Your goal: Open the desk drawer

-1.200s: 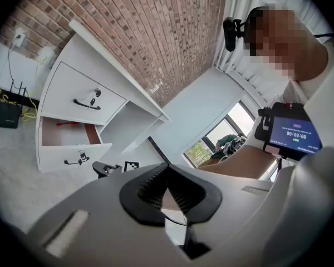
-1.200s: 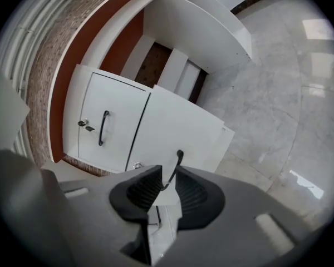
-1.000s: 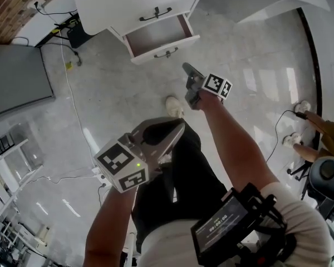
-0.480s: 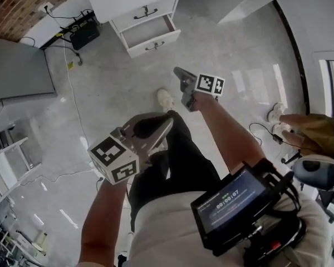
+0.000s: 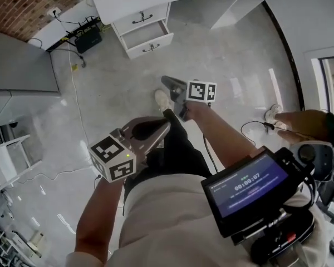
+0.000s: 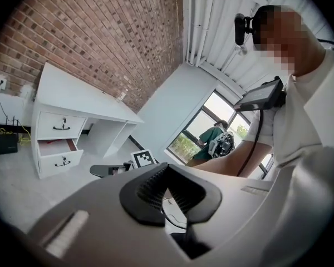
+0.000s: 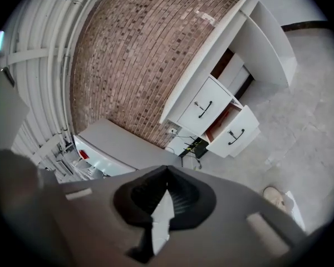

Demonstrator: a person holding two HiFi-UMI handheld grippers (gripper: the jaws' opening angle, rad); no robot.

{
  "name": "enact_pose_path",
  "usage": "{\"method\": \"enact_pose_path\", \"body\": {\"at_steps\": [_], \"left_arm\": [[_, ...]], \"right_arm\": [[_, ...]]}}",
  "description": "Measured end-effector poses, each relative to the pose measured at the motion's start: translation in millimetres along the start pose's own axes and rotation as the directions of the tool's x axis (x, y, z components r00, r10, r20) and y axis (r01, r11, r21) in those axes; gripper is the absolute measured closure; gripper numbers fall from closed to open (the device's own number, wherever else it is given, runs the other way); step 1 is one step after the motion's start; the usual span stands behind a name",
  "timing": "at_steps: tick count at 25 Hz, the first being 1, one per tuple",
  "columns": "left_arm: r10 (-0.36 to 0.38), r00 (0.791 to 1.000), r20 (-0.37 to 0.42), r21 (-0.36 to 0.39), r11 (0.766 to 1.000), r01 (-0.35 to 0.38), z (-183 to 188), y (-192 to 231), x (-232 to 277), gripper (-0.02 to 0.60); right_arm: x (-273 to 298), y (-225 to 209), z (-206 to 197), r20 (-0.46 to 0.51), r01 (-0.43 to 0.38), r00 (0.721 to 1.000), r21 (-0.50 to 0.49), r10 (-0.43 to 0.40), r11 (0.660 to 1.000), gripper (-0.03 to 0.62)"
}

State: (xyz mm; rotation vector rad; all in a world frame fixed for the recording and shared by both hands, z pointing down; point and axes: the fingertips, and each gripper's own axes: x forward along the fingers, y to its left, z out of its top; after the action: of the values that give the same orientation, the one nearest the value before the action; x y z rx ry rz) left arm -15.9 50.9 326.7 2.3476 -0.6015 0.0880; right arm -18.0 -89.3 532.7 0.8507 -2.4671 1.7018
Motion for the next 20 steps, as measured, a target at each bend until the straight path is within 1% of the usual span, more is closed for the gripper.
{"method": "enact_pose_path", "body": {"at_steps": [3,7,9,14,20], "left_arm": [[-0.019,1.000,-0.001,0.013,1.000,0.019,7,-21,-1,0.575],[-0.026,1.000,0.003,0.019,0.999,0.026,43,-48,-2,0.575],[-0.022,1.000,0.003,0.019,1.000,0.022,55,-54,-3,0.575],[-0.016,1.000,0.006,0.023,1.000,0.016,53,-51,-10,0.575],[-0.022,1.000,0.002,0.030,0.999,0.022,66,-63,-12,0.575]], "right_arm": [[-13,31,0,-0.004,-0.031,1.000,-0.016,0.031,0.999,0.591],[-33,84,14,-0.055,-0.055,0.997,-0.063,0.051,0.996,0.591],[-39,106,20,-0.078,-0.073,0.995,-0.087,0.066,0.994,0.591],[-41,137,13,-0.099,-0.128,0.988,-0.116,0.117,0.985,0.591],[-54,170,22,-0.100,-0.132,0.988,-0.163,0.117,0.978,0.591]]}}
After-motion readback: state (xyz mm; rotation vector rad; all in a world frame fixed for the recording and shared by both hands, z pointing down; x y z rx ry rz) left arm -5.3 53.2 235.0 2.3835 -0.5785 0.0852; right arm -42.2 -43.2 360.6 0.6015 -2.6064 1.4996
